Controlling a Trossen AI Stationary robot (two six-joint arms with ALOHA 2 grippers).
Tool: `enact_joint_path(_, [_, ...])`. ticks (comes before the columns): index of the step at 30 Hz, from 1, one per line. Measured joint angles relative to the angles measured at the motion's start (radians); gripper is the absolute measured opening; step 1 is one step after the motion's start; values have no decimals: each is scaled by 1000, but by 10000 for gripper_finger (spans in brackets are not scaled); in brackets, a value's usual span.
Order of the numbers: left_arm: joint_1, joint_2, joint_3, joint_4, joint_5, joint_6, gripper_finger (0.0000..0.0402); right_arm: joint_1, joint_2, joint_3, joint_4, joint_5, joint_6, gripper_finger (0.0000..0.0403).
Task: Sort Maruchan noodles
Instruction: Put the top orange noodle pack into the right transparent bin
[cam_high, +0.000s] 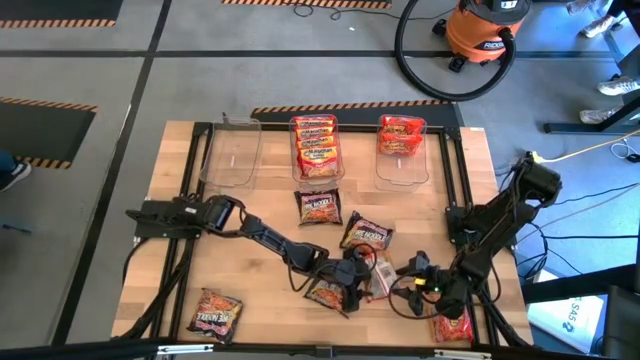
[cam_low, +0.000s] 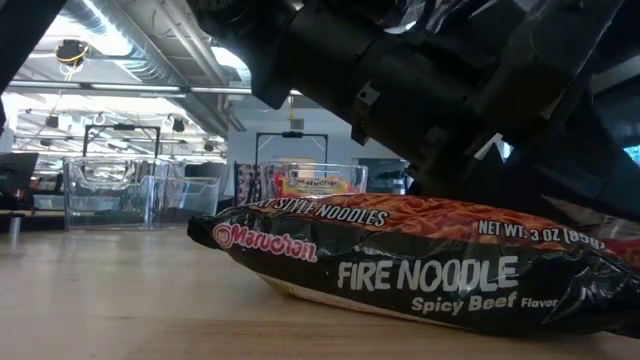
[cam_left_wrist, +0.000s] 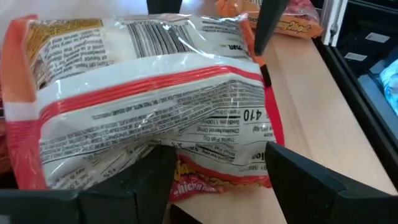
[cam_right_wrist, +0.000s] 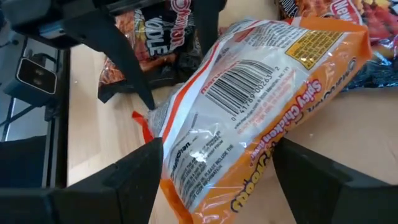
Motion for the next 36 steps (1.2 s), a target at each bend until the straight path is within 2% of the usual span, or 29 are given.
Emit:
enact_joint_path(13, [-19, 0, 0, 67, 3, 19, 243, -19, 79, 1, 45, 6, 22, 278])
enact_joint_path(16, [-17, 0, 0, 67, 4, 19, 243, -19, 79, 1, 44, 4, 15, 255])
enact_joint_path(22, [-17, 0, 1, 76, 16, 23, 243, -18, 78, 1, 44, 14, -7, 172])
enact_joint_path(25, [-19, 0, 1, 86, 23, 37, 243, -17, 78, 1, 47, 12, -13, 144])
enact_joint_path(36, [-18, -25, 2, 75, 22, 46, 243, -18, 78, 1, 44, 14, -28, 128])
